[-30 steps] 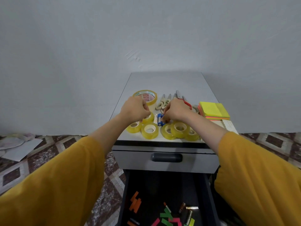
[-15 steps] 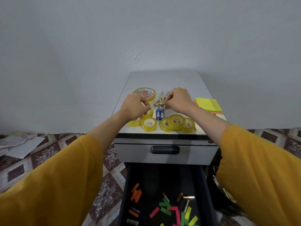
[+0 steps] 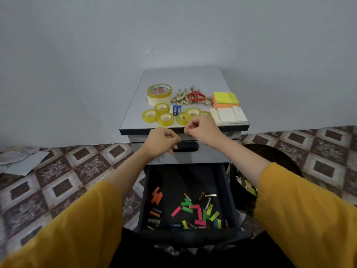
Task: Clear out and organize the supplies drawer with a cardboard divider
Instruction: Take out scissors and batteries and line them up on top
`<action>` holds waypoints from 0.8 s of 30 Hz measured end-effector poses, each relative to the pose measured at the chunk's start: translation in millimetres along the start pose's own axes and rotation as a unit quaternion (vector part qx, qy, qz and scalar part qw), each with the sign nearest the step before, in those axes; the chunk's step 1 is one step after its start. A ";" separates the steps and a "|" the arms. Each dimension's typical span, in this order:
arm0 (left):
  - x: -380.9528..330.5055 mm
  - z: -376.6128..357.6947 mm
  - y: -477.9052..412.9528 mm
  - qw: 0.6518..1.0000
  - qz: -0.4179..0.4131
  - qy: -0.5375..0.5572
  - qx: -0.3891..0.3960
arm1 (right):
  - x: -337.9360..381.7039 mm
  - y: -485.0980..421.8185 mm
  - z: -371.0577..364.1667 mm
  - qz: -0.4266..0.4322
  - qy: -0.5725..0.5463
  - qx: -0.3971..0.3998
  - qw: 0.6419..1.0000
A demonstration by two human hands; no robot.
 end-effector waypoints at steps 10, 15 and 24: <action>106.2 -54.4 35.1 0.991 0.100 -0.047 0.070 | -89.2 63.4 -53.4 -0.101 -0.026 0.077 0.992; 163.0 -71.9 40.4 0.982 0.150 -0.071 0.089 | -143.5 78.0 -79.6 -0.152 0.027 0.102 0.983; 215.5 -119.8 33.9 0.965 0.188 -0.116 0.141 | -229.8 85.8 -125.4 -0.237 0.140 0.168 0.947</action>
Point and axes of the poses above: each hand's wrist, its own y-axis away from the middle knuckle, its own z-axis out of the back of the hand, x = y × z, the point moved 7 cm from there along -y, towards the middle knuckle, and after that the axes turned 3 degrees about y, right-handed, at the moved point
